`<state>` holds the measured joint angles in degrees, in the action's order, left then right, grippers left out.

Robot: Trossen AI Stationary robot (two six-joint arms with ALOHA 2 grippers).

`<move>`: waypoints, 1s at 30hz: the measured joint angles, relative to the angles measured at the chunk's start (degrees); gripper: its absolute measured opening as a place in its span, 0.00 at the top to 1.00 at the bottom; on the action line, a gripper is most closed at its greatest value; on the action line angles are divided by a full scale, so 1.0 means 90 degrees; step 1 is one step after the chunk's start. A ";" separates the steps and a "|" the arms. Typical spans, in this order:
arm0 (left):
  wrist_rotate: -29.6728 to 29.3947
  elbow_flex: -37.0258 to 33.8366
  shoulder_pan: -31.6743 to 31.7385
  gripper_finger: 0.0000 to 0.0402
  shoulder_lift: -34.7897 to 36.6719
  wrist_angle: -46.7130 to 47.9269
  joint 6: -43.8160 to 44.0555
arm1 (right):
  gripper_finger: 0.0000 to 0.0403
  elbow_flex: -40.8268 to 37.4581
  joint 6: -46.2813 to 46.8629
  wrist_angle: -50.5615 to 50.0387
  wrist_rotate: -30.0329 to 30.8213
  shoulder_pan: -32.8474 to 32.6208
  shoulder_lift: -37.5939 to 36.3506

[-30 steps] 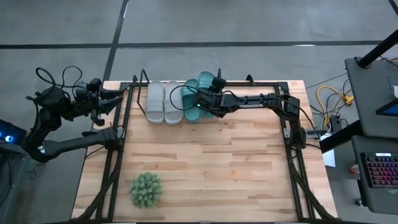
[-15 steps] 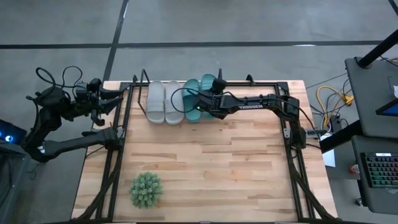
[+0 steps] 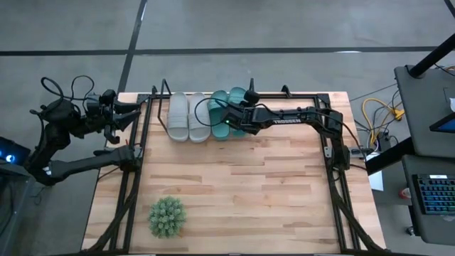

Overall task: Pick and place slides into the shelf
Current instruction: Put the green slipper on the shelf, then return to Home Position

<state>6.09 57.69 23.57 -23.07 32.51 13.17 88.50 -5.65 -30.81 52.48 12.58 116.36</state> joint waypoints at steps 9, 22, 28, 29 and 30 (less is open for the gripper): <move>0.0002 0.0000 -0.0002 0.69 0.0000 0.0000 0.0002 | 0.97 -0.0060 0.0215 -0.0021 -0.0258 0.0058 0.0000; 0.0022 -0.0002 -0.0002 0.69 0.0000 0.0007 0.0007 | 0.72 0.0092 0.0181 -0.0618 -0.0790 -0.0036 0.0000; 0.0019 -0.0002 -0.0002 0.69 0.0000 0.0013 0.0000 | 0.65 0.0321 0.0336 -0.1034 -0.0691 -0.0193 -0.0168; 0.0018 -0.0002 0.0000 0.69 0.0002 0.0015 -0.0002 | 0.65 0.0362 0.0312 -0.1000 -0.0676 -0.0234 -0.0234; 0.0019 -0.0002 -0.0002 0.69 0.0002 0.0015 -0.0002 | 0.65 0.0379 0.0299 -0.0994 -0.0663 -0.0269 -0.0295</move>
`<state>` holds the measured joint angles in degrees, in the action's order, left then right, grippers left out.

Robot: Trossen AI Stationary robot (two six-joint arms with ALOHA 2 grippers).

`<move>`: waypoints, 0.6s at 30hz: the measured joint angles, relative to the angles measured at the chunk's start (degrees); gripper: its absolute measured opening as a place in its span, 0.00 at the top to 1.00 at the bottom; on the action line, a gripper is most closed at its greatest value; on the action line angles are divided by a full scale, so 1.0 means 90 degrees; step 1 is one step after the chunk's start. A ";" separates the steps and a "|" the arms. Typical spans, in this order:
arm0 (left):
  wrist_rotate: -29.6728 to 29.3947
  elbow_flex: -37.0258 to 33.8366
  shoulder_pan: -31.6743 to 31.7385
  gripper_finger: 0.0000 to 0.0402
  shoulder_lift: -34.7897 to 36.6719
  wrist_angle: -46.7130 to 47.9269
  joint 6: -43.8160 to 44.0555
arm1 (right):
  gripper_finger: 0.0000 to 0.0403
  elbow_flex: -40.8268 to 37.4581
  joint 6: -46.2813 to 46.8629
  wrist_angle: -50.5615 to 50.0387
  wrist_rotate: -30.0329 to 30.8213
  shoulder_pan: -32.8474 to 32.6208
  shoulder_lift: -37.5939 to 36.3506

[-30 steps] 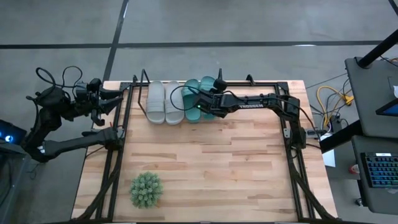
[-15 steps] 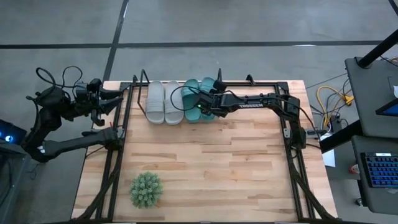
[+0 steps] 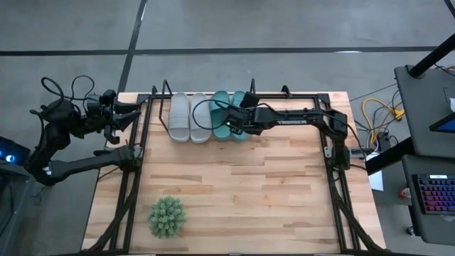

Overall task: Pick and place slides into the shelf
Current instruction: Return to Home Position

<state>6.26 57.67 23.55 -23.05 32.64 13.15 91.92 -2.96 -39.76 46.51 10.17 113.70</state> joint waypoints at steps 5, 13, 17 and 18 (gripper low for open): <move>-0.0022 0.0000 0.0000 0.69 -0.0002 0.0002 0.0000 | 0.64 0.0023 0.0135 -0.0063 -0.0216 -0.0158 -0.0380; -0.0019 0.0000 0.0002 0.69 0.0000 0.0010 -0.0003 | 0.72 0.0044 0.2009 0.0365 -0.1628 -0.0194 -0.1436; -0.0019 0.0000 0.0000 0.69 0.0000 0.0007 -0.0044 | 0.78 0.0041 0.2196 0.1667 -0.3344 -0.0231 -0.1900; -0.0019 0.0000 0.0002 0.69 0.0000 0.0006 -0.0087 | 0.79 0.0032 0.2150 0.2076 -0.3869 -0.0255 -0.1975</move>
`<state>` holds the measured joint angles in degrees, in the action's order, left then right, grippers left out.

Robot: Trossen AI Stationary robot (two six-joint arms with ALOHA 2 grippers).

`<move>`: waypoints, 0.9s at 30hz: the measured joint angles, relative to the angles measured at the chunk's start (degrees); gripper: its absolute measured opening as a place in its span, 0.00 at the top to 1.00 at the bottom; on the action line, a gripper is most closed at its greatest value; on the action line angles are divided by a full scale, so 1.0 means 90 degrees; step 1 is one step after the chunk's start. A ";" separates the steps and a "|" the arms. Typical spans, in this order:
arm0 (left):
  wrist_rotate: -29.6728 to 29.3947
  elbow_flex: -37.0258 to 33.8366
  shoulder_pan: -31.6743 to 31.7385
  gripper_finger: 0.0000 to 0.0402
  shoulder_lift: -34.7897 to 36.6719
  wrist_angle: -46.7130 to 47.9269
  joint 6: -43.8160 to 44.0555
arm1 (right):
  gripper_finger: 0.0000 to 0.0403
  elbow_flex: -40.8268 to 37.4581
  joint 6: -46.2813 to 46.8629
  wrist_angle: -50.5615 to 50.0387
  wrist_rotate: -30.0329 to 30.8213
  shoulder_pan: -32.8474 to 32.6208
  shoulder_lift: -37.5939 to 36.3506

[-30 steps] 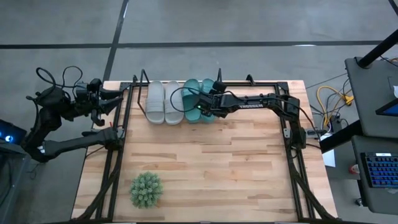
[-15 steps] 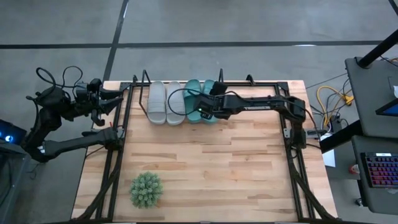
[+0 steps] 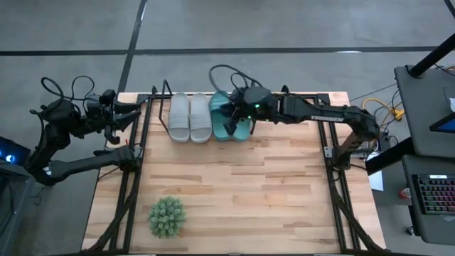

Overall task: Pick and place slides into the shelf
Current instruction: Return to Home Position

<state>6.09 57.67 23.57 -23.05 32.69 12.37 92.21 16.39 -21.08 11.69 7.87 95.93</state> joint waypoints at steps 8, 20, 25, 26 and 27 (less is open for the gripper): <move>0.0000 0.0000 0.0000 0.69 0.0000 -0.0023 -0.0306 | 0.91 -0.0018 -0.1237 0.1800 -0.1276 -0.0632 -0.0290; -0.0057 0.0000 -0.0001 0.69 0.0000 -0.0051 -0.0759 | 0.98 -0.0113 -0.1669 -0.0012 0.0015 -0.1615 -0.1560; -0.0056 0.0000 -0.0002 0.69 0.0000 -0.0125 -0.0758 | 0.98 -0.0480 -0.1827 -0.0253 0.0309 -0.2044 -0.2286; -0.0058 0.0000 0.0000 0.69 0.0000 -0.0130 -0.0758 | 0.98 -0.0650 -0.1813 -0.0299 0.0454 -0.2122 -0.2471; -0.0061 0.0000 -0.0001 0.69 0.0000 -0.0125 -0.0758 | 0.98 -0.0869 -0.1771 -0.0306 0.0572 -0.2199 -0.2664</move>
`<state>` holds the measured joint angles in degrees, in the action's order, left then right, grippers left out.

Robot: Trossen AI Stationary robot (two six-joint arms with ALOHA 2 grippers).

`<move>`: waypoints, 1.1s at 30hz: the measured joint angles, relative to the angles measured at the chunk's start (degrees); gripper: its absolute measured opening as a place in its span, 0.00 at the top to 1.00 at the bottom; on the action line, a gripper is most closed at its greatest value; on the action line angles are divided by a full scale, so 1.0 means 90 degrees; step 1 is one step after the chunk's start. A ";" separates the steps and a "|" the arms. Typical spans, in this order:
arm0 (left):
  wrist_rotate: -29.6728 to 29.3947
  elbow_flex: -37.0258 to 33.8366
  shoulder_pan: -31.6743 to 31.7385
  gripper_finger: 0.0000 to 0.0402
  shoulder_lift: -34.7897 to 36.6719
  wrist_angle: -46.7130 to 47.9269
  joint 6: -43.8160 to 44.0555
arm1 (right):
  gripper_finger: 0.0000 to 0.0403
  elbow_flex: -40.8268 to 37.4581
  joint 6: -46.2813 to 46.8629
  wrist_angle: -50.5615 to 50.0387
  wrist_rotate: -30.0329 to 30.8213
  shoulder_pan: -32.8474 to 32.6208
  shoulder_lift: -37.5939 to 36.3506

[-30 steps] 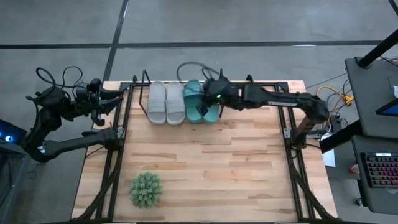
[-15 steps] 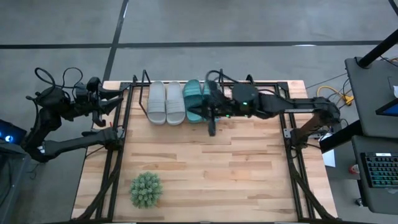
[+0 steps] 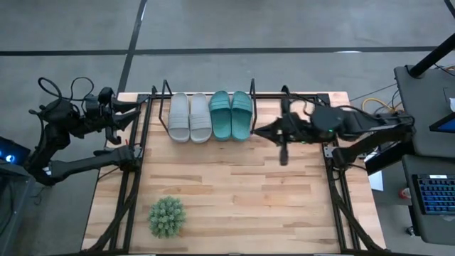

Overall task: Pick and place slides into the shelf
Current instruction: Return to Home Position

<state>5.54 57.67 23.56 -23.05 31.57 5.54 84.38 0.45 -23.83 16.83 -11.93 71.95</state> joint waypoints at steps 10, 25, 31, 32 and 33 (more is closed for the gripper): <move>-0.0307 0.0000 0.0000 0.69 -0.0015 0.0003 0.0002 | 0.98 -0.3096 0.0029 0.1372 0.0154 -0.0221 -0.2307; -0.0794 -0.0002 -0.0001 0.69 -0.0210 -0.0125 0.0000 | 0.98 -0.4895 -0.0105 0.1606 -0.0808 0.1741 -0.4262; -0.0823 -0.0002 0.0000 0.69 -0.0337 -0.0120 -0.0004 | 0.98 -0.5276 0.0384 0.0520 -0.0553 0.1615 -0.5795; -0.0841 -0.0002 0.0000 0.69 -0.0358 -0.0120 -0.0003 | 0.98 -0.5372 0.0434 0.0499 -0.0751 0.1581 -0.6043; -0.0851 -0.0002 0.0001 0.69 -0.0377 -0.0127 -0.0002 | 0.98 -0.5485 0.0496 0.0420 -0.0920 0.1557 -0.6253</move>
<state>-2.12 57.65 23.57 -26.44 30.43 5.52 35.01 4.91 -20.05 8.55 2.08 15.67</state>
